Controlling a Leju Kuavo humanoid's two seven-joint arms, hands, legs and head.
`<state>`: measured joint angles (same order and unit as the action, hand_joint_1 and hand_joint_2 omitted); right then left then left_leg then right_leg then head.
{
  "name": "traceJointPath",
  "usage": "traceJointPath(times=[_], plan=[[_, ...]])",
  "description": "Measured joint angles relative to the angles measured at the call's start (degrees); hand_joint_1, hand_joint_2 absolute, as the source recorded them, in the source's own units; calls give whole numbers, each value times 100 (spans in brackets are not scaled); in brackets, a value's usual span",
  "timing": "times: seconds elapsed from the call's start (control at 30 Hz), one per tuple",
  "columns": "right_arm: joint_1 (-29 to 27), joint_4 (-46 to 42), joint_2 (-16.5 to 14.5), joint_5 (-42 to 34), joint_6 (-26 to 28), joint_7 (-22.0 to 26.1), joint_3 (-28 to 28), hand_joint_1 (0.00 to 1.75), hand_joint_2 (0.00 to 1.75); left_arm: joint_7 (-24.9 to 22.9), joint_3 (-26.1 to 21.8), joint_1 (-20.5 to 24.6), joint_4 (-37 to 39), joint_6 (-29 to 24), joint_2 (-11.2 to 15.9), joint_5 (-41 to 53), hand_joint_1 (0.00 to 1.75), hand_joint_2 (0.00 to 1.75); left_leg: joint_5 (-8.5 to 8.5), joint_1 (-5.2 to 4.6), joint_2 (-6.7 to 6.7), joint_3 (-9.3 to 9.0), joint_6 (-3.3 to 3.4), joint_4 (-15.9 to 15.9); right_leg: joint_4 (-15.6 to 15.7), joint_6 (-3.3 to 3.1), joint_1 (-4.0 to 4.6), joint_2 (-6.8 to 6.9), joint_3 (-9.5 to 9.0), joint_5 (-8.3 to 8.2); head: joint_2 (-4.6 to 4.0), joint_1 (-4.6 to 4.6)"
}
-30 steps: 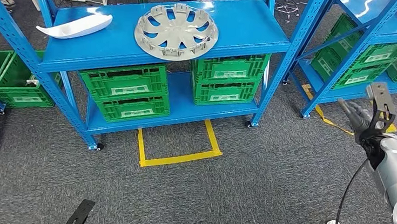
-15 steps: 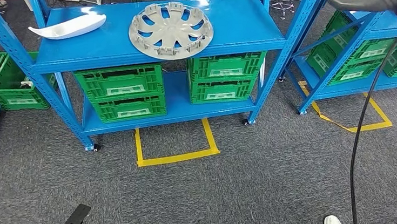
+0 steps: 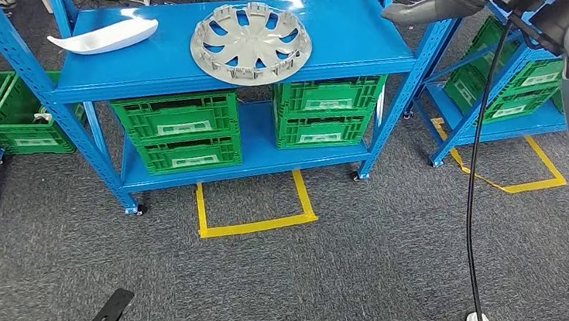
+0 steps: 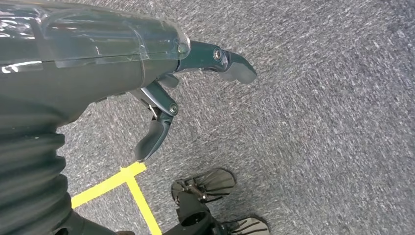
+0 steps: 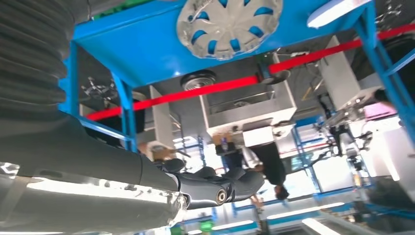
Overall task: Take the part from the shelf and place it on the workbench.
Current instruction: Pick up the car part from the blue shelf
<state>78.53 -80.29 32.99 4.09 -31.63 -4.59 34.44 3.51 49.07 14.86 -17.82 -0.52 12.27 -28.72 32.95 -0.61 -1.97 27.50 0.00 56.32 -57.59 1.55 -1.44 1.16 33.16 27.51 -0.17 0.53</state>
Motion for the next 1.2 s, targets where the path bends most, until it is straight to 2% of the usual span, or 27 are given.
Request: traceJointPath(times=[0.2,0.6,0.7,0.87,0.97,1.07,1.2], plan=[[12,-260,10,373,7,146,217,0,175,57,0,-22,20,32,-4,89,0,175,-6,0,64,16,-2,5,1,3,1,49,-2,4,0,-1],[-20,-356,114,680,-14,53,520,0,175,63,-4,-98,84,49,-8,215,0,175,-8,1,100,23,1,7,5,5,2,70,-5,6,0,-1],[-218,-298,125,45,148,-191,440,0,175,41,-5,-98,94,54,-8,266,0,175,-8,3,114,23,0,7,8,7,5,76,-7,8,0,-3],[-760,306,121,-1934,551,-603,-117,0,175,36,-40,-110,103,45,-10,294,0,175,-13,3,155,24,5,9,13,8,5,115,-24,9,0,-2],[-1010,613,127,-2720,593,-947,-389,0,175,19,-92,-144,110,9,-9,293,0,175,-14,2,167,24,7,10,14,10,3,125,-28,10,0,10],[-1143,717,149,-2966,305,-1126,-517,0,175,5,-108,-161,120,-15,-11,311,0,175,-14,1,164,25,7,11,14,11,3,126,-28,11,0,8],[-1176,779,149,-2861,-45,-1168,-499,0,175,-11,-134,-158,121,-16,-19,354,0,175,-13,2,142,23,7,10,14,11,4,121,-27,13,0,5]])
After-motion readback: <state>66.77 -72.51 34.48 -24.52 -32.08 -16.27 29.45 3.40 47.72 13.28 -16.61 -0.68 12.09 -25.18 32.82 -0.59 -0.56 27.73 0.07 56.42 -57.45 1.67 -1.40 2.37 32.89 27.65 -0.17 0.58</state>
